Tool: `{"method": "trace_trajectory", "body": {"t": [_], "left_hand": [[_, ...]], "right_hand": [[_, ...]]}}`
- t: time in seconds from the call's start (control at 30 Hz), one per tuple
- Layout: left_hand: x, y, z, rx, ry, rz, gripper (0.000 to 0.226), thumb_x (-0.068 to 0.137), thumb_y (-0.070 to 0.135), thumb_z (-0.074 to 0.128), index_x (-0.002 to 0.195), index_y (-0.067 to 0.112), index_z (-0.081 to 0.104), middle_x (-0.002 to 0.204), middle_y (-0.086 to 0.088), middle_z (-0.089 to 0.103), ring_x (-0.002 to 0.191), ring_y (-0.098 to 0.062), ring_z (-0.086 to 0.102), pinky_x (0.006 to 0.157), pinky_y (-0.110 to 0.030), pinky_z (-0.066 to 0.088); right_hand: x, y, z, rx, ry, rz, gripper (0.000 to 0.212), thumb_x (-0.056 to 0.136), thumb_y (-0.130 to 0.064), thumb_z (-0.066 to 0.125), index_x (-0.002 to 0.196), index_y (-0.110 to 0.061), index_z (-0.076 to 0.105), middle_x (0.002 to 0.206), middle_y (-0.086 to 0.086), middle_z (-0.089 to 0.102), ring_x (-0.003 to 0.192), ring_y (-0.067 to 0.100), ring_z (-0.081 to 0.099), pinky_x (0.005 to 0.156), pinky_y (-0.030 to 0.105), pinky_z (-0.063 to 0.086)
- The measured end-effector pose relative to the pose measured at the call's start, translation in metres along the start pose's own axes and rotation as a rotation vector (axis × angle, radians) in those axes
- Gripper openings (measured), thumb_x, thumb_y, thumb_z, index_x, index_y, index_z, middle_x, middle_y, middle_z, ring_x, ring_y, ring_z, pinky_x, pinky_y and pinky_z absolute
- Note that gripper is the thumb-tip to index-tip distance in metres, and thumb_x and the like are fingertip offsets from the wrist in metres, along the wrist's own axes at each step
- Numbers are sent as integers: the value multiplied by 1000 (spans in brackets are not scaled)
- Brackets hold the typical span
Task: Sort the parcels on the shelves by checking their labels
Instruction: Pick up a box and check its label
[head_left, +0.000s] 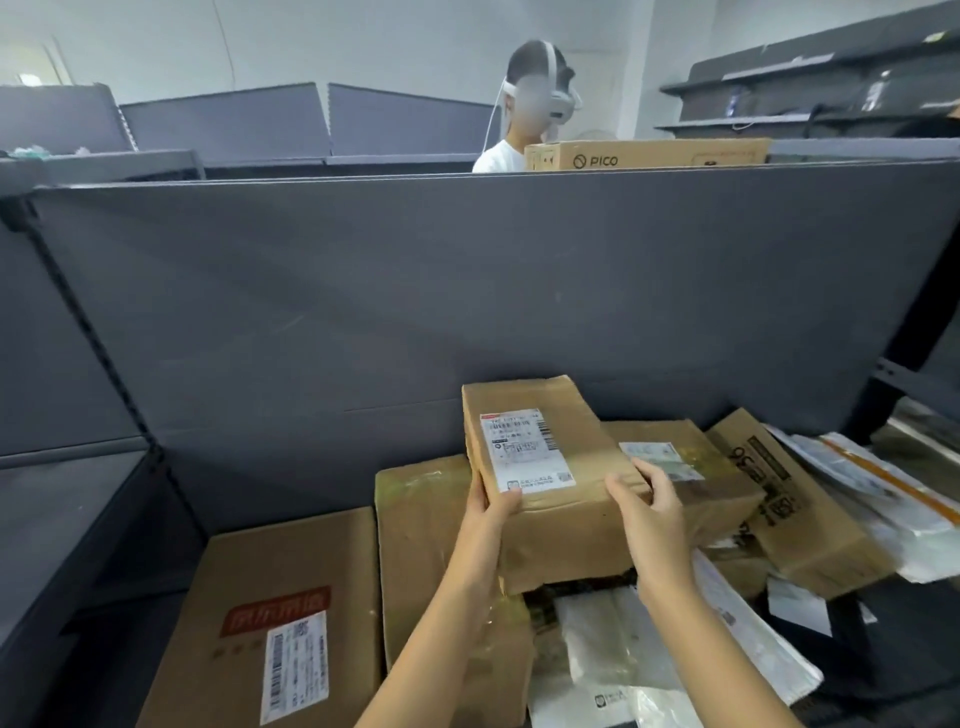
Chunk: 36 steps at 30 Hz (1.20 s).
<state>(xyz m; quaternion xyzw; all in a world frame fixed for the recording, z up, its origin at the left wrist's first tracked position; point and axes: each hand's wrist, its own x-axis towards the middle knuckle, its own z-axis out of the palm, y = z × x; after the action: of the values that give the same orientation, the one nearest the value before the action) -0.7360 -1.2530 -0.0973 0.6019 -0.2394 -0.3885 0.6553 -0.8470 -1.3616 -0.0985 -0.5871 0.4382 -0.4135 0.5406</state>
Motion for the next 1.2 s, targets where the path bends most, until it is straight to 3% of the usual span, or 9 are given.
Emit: {"method": "trace_trajectory", "body": {"t": [0.13,0.3,0.4,0.5,0.6,0.7,0.83,1.03,1.2], "left_hand": [[-31,12,-25,-95,-13,176,79,64,51,60,139,40,40,130,10,61,124,-18,54,106,-46,39],[-46,33,-65,-18,-69,400,81,69,37,60,145,39,30,147,8,43,137,-19,40,112,-54,29],[-45,39,-78,-21,-62,435,77,68,32,54,143,36,34,145,6,47,135,-20,42,110,-53,32],[-47,36,-90,-39,-47,385,74,64,31,53,136,37,42,136,6,55,128,-19,50,105,-49,40],[-45,31,-104,-118,15,303,62,67,21,48,126,38,54,128,2,62,119,-21,59,97,-46,45],[-40,29,-116,-281,89,233,58,69,11,39,120,29,61,120,-6,67,105,-24,65,88,-42,48],[-41,25,-119,-399,122,179,59,80,0,28,128,16,58,119,-13,67,106,-30,63,87,-45,49],[-50,38,-120,-246,34,264,63,66,21,50,130,22,54,121,-5,67,107,-20,65,87,-39,47],[-57,65,-112,32,18,401,46,96,32,32,140,26,44,143,5,50,134,-13,43,108,-29,36]], "right_hand": [[-35,-20,5,249,-88,-174,28,86,-20,64,106,-38,56,117,-3,61,109,15,57,86,31,47],[-55,-40,19,387,-345,-181,66,55,-69,73,116,-54,54,129,-14,58,117,6,57,95,33,46],[-61,-44,33,346,-435,-191,53,72,-53,65,122,-55,45,126,-20,58,109,-6,59,87,18,49],[-69,-43,44,221,-461,-260,50,83,-46,62,121,-66,37,132,-27,49,112,-14,52,88,13,49],[-80,-43,55,-40,-457,-441,59,76,-71,49,127,-76,18,148,-34,23,139,-7,23,117,37,27],[-104,-45,72,-324,-348,-710,68,82,-63,41,137,-67,2,152,-37,4,145,-2,0,119,38,3],[-130,-44,88,-503,-197,-877,73,85,-53,43,148,-47,8,159,-17,9,148,14,3,116,38,-4],[-104,-52,78,-273,-360,-627,66,83,-60,38,136,-68,-1,151,-38,3,145,-1,1,119,46,5],[-78,-76,62,264,-485,-90,50,95,-47,42,137,-62,20,147,-24,34,130,3,40,99,26,37]]}}
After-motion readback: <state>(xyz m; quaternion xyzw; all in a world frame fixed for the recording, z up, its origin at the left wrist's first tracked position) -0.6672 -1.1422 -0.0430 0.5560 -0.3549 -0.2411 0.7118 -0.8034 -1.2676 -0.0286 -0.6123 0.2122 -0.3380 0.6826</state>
